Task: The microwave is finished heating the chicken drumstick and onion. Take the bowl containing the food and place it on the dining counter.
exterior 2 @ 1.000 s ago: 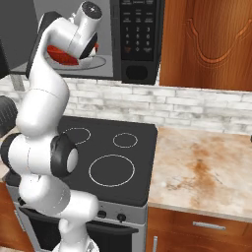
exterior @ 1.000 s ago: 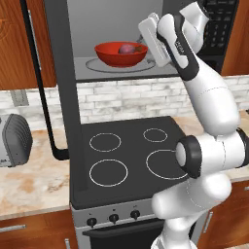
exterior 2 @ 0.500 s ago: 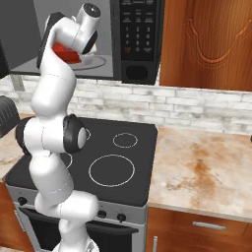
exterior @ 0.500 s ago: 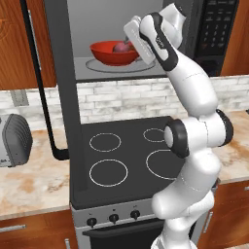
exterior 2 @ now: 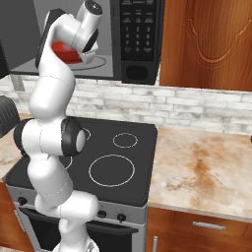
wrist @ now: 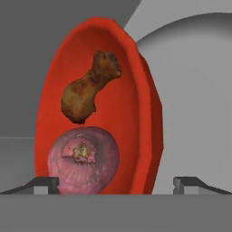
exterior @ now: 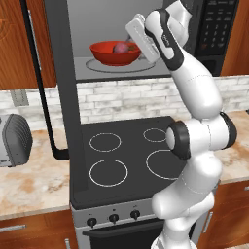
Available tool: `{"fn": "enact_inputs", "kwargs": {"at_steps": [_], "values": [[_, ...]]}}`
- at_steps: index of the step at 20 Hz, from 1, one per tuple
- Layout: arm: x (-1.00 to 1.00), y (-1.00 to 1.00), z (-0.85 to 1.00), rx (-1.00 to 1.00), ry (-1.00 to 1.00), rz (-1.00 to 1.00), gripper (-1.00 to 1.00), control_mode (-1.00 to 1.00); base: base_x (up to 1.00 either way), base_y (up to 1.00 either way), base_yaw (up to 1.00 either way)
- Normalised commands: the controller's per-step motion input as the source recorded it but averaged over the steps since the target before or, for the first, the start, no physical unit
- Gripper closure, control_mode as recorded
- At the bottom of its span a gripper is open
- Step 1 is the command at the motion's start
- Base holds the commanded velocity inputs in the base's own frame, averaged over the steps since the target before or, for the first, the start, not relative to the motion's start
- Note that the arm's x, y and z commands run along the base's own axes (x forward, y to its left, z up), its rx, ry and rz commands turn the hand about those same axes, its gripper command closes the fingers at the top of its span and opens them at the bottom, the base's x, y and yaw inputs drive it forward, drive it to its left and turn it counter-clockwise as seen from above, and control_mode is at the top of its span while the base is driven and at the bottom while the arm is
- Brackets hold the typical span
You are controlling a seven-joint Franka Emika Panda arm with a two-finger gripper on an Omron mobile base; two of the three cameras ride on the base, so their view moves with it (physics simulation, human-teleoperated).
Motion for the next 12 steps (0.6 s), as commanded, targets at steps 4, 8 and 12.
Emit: {"fn": "enact_inputs", "kwargs": {"at_steps": [4, 8, 12], "values": [[0.03, 0.28, -0.36, -0.06, 0.00, 0.00, -1.00, -1.00, 0.00, 0.00, 0.00], [0.03, 0.27, -0.47, -0.08, 0.00, 0.00, -1.00, -1.00, 0.00, 0.00, 0.00], [0.03, 0.24, -0.63, -0.09, 0.00, 0.00, 1.00, -1.00, 0.00, 0.00, 0.00]]}}
